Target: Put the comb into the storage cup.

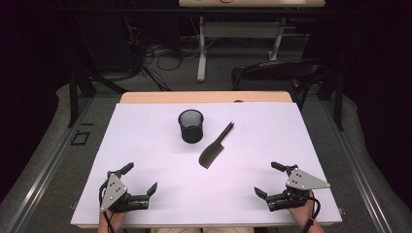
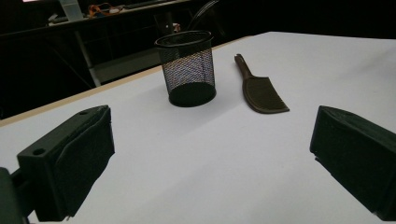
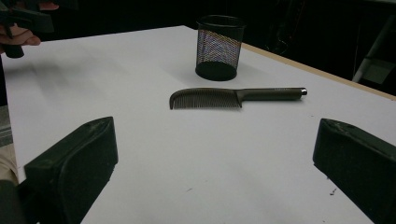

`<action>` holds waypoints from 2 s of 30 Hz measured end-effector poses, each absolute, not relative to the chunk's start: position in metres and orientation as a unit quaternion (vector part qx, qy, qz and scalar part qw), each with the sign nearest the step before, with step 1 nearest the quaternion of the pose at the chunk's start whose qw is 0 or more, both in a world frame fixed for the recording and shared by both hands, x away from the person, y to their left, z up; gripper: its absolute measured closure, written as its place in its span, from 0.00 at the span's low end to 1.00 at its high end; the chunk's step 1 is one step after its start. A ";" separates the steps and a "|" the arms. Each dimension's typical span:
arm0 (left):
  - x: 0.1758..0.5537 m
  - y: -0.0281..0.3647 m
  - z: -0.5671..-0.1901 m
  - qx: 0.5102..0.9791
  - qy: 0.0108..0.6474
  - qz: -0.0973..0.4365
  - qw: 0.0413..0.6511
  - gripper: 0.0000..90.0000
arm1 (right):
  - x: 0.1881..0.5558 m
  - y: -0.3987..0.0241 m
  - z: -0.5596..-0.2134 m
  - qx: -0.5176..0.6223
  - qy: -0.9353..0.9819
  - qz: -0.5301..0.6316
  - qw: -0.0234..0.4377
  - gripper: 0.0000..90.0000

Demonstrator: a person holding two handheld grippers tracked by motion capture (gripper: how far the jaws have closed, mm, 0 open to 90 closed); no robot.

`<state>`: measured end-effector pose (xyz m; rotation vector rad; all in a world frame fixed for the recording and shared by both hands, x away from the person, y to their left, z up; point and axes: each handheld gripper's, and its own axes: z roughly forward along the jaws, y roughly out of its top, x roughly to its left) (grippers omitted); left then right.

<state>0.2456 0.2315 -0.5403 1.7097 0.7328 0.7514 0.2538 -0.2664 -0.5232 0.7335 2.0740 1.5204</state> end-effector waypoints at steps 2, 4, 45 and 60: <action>0.246 0.231 -0.540 0.719 0.308 0.315 0.537 0.00 | 0.255 -0.266 -0.523 0.267 0.757 0.550 0.229 0.00; 0.246 0.231 -0.540 0.719 0.308 0.315 0.537 0.00 | 0.257 -0.265 -0.523 0.271 0.759 0.548 0.224 0.00; 0.246 0.233 -0.539 0.716 0.313 0.323 0.534 0.00 | 0.331 -0.242 -0.509 0.299 0.793 0.493 0.195 0.00; 0.246 0.233 -0.538 0.715 0.313 0.325 0.534 0.00 | 0.361 -0.232 -0.510 0.299 0.800 0.485 0.190 0.00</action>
